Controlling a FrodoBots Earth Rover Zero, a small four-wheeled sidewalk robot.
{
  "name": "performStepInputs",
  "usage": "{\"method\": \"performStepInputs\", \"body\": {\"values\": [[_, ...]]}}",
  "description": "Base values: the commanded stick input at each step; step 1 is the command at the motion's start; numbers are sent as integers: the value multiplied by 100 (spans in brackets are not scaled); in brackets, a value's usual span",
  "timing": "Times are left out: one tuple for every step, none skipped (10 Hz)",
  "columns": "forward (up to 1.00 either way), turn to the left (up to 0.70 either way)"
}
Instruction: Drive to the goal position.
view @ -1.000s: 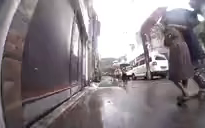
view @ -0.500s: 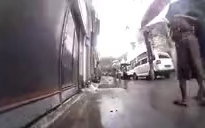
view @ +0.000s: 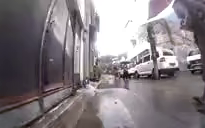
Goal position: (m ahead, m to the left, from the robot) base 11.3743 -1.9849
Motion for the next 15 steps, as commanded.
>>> {"method": "performStepInputs", "body": {"values": [[99, 14], [99, 32], [99, 16], [99, 0], [99, 0], [99, 0], [99, 0], [99, 0], [99, 0], [99, 0], [99, -8], [99, -26], [99, -39], [99, -39], [99, -39]]}}
